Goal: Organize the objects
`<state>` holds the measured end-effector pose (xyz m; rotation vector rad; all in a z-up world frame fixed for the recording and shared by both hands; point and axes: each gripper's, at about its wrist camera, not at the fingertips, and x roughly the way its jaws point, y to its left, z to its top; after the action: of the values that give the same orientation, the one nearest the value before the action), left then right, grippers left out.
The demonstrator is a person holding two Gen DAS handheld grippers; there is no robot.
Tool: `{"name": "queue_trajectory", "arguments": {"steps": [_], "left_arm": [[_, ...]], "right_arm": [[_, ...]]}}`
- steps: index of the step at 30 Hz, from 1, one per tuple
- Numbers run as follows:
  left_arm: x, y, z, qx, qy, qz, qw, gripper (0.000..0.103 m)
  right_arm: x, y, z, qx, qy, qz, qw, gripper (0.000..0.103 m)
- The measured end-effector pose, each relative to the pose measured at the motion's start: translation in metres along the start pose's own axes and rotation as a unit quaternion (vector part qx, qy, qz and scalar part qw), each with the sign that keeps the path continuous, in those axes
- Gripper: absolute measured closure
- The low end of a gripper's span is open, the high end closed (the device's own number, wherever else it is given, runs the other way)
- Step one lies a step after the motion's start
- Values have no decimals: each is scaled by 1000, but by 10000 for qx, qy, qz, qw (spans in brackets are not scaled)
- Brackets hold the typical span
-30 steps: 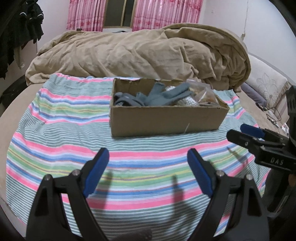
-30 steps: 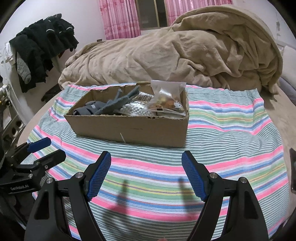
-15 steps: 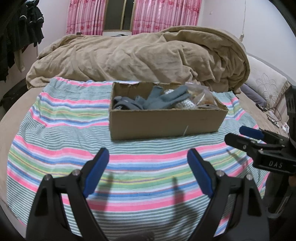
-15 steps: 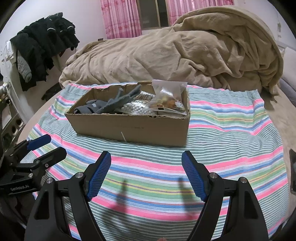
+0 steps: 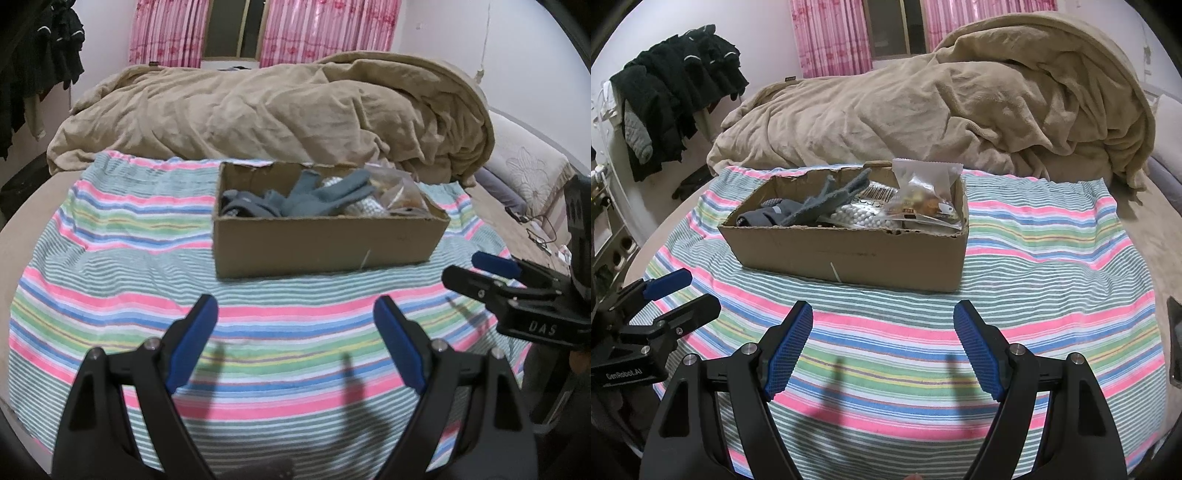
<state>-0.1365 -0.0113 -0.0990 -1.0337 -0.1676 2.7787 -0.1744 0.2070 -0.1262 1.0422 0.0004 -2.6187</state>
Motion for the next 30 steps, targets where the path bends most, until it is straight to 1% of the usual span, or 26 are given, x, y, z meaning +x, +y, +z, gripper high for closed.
{"name": "queue_trajectory", "arguments": {"steps": [3, 13, 16, 30], "left_arm": [[0, 0, 0, 1, -33, 64, 10000, 16], [-3, 0, 0, 35, -87, 97, 9999, 16], [-4, 0, 0, 20, -98, 95, 9999, 16], [-3, 4, -1, -46, -19, -4, 10000, 16]], "right_arm": [[0, 0, 0, -8, -5, -5, 10000, 22], [-3, 0, 2, -55, -40, -12, 10000, 22], [-5, 2, 2, -74, -86, -40, 9999, 22], [-1, 4, 0, -116, -13, -33, 9999, 22]]}}
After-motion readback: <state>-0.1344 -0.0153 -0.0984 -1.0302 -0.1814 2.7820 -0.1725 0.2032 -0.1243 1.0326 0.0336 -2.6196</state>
